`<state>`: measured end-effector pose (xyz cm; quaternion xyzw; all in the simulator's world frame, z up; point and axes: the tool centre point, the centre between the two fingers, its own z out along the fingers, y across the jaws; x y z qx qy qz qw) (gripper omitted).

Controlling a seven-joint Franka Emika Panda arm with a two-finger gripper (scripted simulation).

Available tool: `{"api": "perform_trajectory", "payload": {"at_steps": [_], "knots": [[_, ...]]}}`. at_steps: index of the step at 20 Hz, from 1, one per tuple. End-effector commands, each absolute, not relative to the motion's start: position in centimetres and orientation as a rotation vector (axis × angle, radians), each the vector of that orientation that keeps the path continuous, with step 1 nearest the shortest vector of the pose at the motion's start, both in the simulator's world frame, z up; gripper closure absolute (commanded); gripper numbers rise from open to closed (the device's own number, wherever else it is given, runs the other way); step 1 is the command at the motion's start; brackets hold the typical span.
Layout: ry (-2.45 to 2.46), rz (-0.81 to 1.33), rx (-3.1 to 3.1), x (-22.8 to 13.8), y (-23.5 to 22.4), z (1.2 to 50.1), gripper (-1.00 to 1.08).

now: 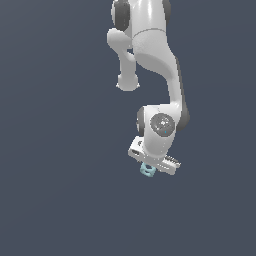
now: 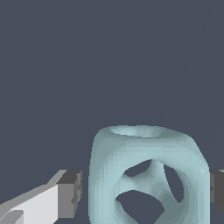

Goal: Pick up the object and move it to a goal position.

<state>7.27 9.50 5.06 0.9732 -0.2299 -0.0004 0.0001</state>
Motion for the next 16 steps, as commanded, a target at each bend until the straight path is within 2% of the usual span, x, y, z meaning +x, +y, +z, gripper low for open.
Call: {"api": "perform_trajectory", "payload": {"at_steps": [1, 6, 7, 16], "knots": [[-0.723, 0.000, 3.057, 7.28, 9.51, 4.13, -0.92], [-0.723, 0.000, 3.057, 7.42, 9.53, 3.95, -0.92], [-0.723, 0.000, 3.057, 7.42, 9.53, 3.95, 1.08], [-0.723, 0.000, 3.057, 7.42, 9.53, 3.95, 1.08]]}}
